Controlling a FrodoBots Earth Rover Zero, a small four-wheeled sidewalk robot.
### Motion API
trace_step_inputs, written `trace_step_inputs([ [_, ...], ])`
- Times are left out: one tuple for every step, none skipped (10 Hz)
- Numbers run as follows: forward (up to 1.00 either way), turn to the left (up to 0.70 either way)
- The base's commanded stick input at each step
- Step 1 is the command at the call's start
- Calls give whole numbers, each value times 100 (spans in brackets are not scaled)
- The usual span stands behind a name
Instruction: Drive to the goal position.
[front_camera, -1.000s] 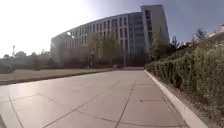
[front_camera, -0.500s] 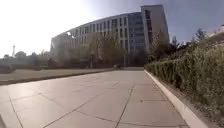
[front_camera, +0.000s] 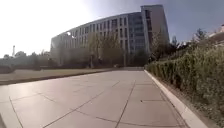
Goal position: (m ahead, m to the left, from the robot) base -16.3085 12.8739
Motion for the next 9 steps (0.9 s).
trace_step_inputs([
  [4, 0],
  [4, 0],
  [4, 0],
  [4, 0],
  [4, 0],
  [4, 0],
  [4, 0],
  [4, 0],
  [4, 0],
])
